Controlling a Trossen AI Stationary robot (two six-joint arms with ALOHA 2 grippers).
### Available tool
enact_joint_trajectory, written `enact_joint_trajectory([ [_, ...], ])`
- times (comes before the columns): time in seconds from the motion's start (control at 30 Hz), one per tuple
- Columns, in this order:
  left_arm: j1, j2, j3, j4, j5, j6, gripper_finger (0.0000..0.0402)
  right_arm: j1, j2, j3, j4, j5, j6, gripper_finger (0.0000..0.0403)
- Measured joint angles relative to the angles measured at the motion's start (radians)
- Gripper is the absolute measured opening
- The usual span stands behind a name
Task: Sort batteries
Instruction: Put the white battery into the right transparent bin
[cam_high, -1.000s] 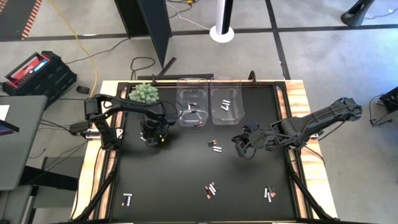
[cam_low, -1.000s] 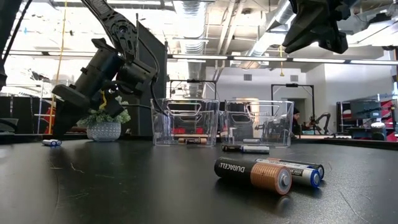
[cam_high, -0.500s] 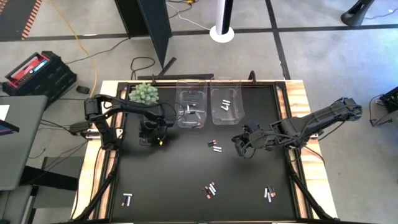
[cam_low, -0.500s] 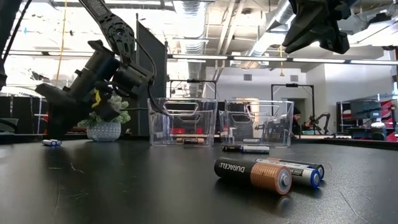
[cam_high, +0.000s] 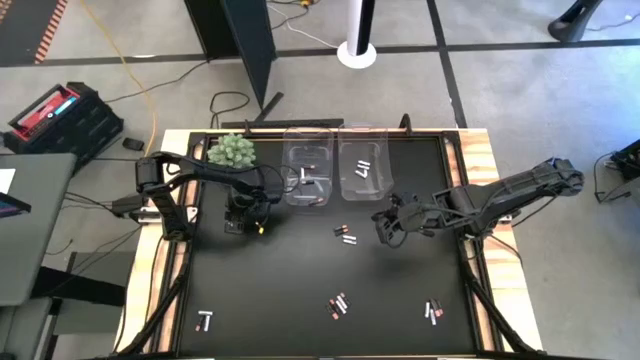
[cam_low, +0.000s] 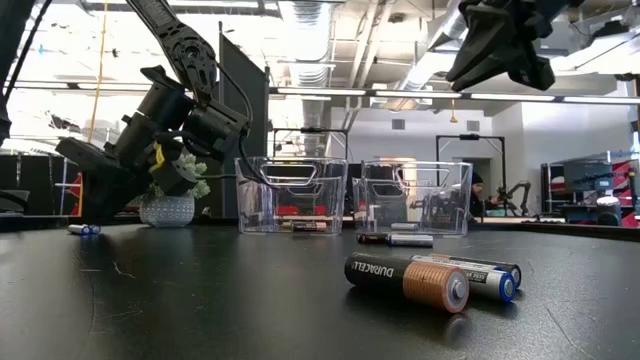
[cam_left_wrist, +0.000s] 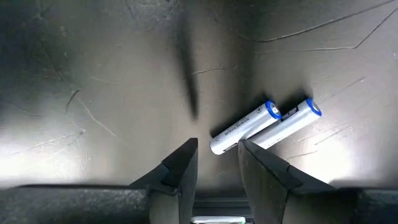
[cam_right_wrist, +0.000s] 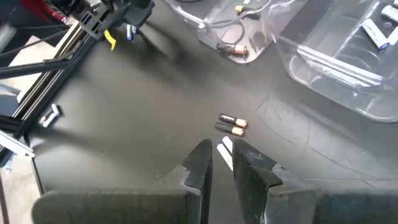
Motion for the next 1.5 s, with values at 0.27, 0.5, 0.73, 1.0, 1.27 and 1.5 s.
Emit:
enact_joint_trajectory([
  [0.27,0.000,0.000,0.000,0.017,-0.025,-0.028,0.0112,0.000,0.000,0.000,0.000,0.000,-0.002,0.0082],
  [0.5,0.000,0.000,0.000,0.015,-0.030,-0.031,0.0112,0.000,0.000,0.000,-0.001,0.000,-0.002,0.0082],
  [0.73,0.003,0.001,0.030,-0.011,-0.104,-0.052,0.0112,0.000,0.000,0.000,0.000,0.000,-0.002,0.0082],
  [1.0,0.005,0.001,0.066,-0.033,-0.099,-0.023,0.0112,0.000,0.000,0.000,0.000,0.000,-0.002,0.0082],
  [1.27,0.005,0.001,0.030,0.144,-0.130,0.149,0.0112,0.000,0.000,0.000,0.000,0.000,-0.002,0.0082],
  [1.5,0.006,0.001,0.030,0.176,-0.100,0.251,0.0112,0.000,0.000,0.000,0.000,0.000,-0.002,0.0082],
])
